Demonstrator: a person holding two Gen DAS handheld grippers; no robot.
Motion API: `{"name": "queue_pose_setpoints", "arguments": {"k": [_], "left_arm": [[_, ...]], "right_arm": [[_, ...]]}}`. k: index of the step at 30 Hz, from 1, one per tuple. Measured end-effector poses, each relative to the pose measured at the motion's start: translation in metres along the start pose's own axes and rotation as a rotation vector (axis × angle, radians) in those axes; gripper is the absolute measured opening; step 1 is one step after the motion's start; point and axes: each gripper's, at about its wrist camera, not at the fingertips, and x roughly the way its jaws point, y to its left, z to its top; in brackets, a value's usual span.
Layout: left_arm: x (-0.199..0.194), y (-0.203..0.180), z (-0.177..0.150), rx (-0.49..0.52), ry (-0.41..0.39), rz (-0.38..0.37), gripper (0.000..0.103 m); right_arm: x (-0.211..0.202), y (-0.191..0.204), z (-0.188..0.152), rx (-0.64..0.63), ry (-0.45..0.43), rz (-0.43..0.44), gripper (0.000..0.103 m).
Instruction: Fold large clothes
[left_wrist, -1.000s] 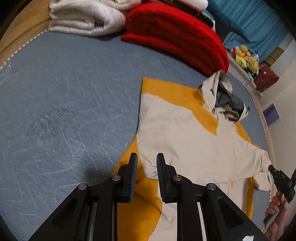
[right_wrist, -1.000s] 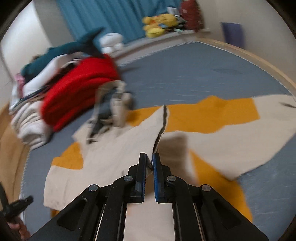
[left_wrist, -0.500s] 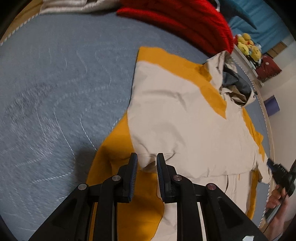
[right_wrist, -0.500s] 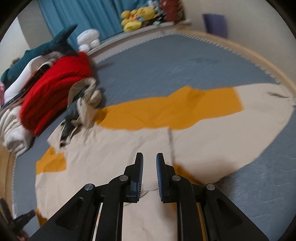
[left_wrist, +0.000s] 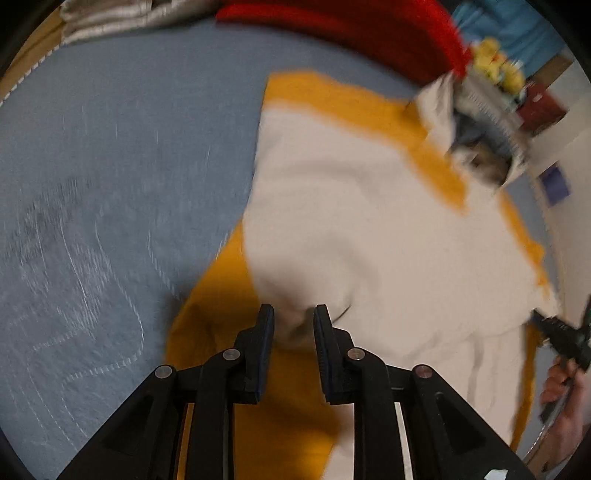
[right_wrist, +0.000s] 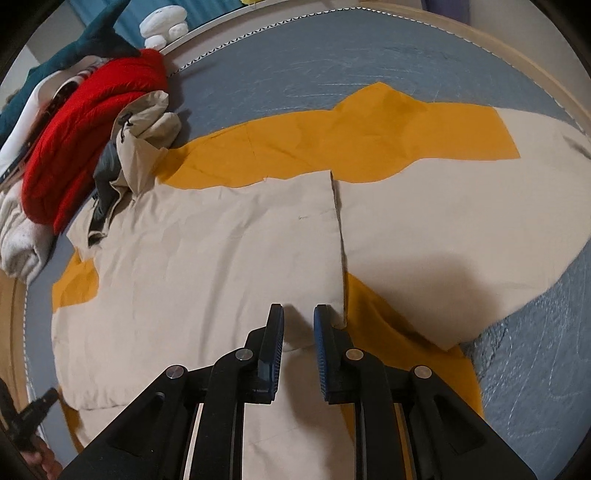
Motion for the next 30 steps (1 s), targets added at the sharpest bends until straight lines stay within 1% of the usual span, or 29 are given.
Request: {"name": "queue_pose_setpoints", "arguments": {"k": [1,3,5,7,11,13,16,17,18,20,25,30], "left_arm": [[0.004,0.000,-0.003,0.002,0.016,0.022,0.020],[-0.005,-0.008,-0.003,0.018,-0.006,0.043,0.020],[-0.022,-0.019,-0.002,0.049,-0.048,0.038,0.020],[-0.038,-0.030,-0.003,0.078,-0.090,0.031,0.020],[-0.062,-0.055,-0.011,0.141,-0.167,0.029,0.020],[-0.075,-0.070,-0.019,0.183,-0.203,0.018,0.020],[-0.097,-0.091,-0.035,0.239,-0.264,0.004,0.020],[-0.097,-0.098,-0.035,0.246,-0.274,0.000,0.020],[-0.104,-0.106,-0.036,0.251,-0.294,-0.012,0.020],[-0.111,-0.114,-0.038,0.250,-0.318,-0.027,0.020],[-0.131,-0.126,-0.047,0.230,-0.377,-0.047,0.021],[-0.139,-0.138,-0.061,0.253,-0.416,-0.032,0.021]], "right_arm": [[0.002,-0.003,0.000,0.005,0.011,-0.017,0.018],[0.000,-0.012,0.002,0.034,0.011,-0.053,0.018],[-0.007,-0.019,0.005,0.066,0.004,-0.051,0.018],[-0.021,-0.021,0.009,0.071,-0.032,-0.054,0.018],[-0.060,-0.017,0.018,0.017,-0.130,-0.080,0.020],[-0.080,-0.014,0.021,-0.007,-0.176,-0.091,0.023],[-0.113,-0.011,0.026,-0.033,-0.252,-0.094,0.033],[-0.125,-0.009,0.027,-0.042,-0.278,-0.092,0.041],[-0.134,-0.009,0.027,-0.051,-0.296,-0.091,0.051],[-0.150,-0.007,0.025,-0.076,-0.326,-0.094,0.063],[-0.173,-0.020,0.018,-0.092,-0.345,-0.072,0.064],[-0.193,-0.059,0.017,-0.076,-0.373,-0.093,0.064]]}}
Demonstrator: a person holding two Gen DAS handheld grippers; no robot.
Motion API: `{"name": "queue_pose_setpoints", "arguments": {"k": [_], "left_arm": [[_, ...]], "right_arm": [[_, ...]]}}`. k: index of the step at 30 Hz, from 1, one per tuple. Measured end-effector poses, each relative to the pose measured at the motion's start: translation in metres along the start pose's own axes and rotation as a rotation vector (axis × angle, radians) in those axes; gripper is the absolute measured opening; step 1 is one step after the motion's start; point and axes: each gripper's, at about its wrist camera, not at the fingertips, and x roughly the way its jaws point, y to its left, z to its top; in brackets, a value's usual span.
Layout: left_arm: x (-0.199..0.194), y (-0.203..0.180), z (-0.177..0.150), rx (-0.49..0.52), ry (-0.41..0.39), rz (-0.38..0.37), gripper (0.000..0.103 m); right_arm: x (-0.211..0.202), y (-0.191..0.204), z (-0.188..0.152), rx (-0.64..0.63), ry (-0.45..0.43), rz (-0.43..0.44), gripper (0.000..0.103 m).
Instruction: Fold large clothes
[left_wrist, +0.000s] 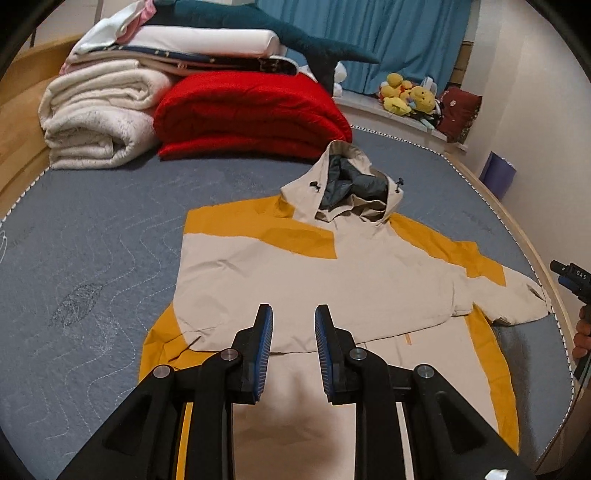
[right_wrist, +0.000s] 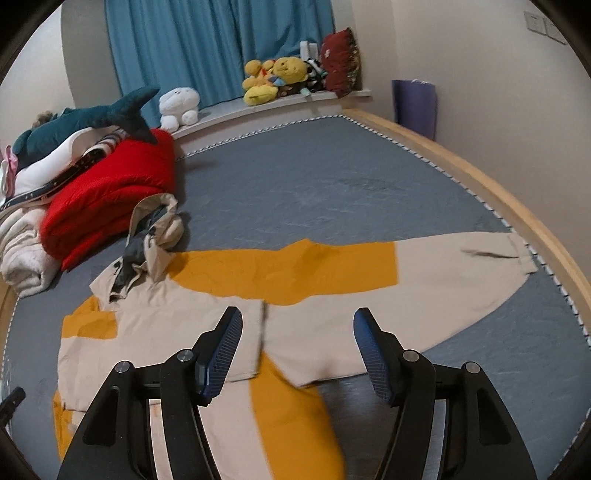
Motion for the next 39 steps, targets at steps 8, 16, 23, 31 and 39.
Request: {"name": "queue_pose_setpoints", "arguments": {"k": [8,16,23,31,39], "left_arm": [[0.001,-0.014,-0.001,0.065,0.006,-0.034,0.021],[0.013,-0.013,-0.003,0.038,0.034,-0.042,0.021],[0.025,-0.013,-0.003,0.035,0.046,-0.035,0.021],[0.041,-0.017,-0.006,0.049,0.067,-0.033,0.021],[0.056,-0.004,-0.003,0.018,0.089,-0.021,0.021]], "right_arm": [[0.004,-0.101,0.008,0.097,-0.049,-0.074,0.056],[0.034,-0.203,0.003,0.238,-0.029,-0.129,0.014],[0.067,-0.264,-0.024,0.472,0.037,-0.081,0.018],[0.111,-0.281,-0.041,0.551,0.086,-0.042,0.032],[0.148,-0.301,-0.051,0.655,0.111,-0.060,0.040]]}}
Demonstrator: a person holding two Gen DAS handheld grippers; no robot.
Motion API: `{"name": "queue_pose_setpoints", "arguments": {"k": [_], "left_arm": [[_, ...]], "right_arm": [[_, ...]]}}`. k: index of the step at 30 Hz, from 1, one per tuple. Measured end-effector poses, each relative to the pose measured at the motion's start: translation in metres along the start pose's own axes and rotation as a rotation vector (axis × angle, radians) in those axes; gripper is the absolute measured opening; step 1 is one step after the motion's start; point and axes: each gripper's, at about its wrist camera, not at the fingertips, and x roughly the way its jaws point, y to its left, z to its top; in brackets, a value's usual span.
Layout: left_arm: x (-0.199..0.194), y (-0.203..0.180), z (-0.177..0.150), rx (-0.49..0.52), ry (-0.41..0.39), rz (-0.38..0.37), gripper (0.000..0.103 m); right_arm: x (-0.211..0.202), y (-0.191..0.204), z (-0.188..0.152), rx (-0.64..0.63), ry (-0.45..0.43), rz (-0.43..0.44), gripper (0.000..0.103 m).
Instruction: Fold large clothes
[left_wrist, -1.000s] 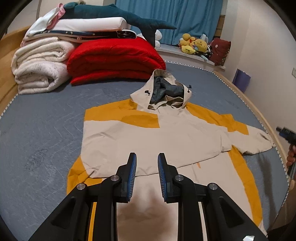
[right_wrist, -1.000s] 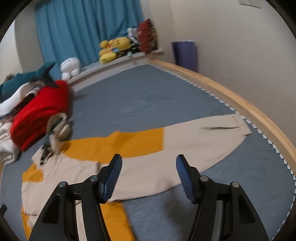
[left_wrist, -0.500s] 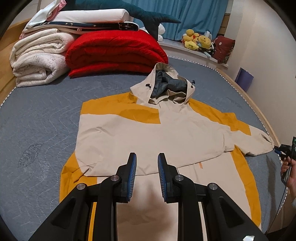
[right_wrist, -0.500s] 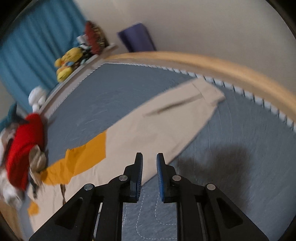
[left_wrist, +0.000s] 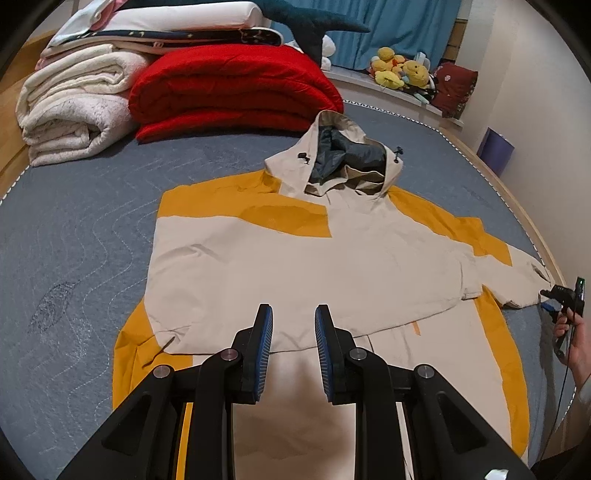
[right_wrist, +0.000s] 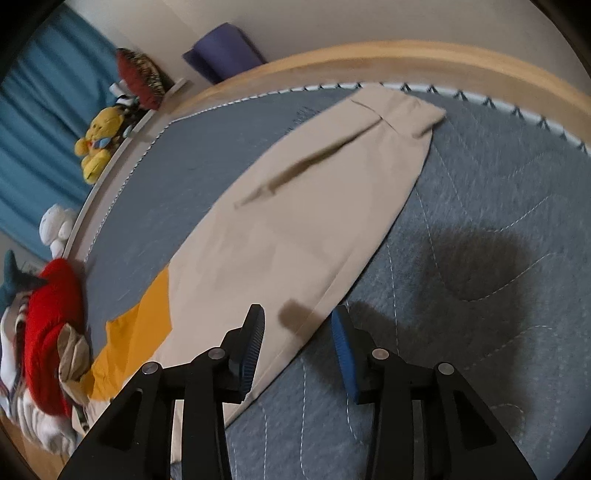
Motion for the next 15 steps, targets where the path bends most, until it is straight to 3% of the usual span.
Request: {"name": "queue_pose_setpoints", "arguments": {"k": [15], "left_arm": [[0.008,0.012,0.002,-0.044,0.018,-0.005,0.021]], "right_arm": [[0.014,-0.026,0.010,0.103,-0.088,0.062,0.039]]}}
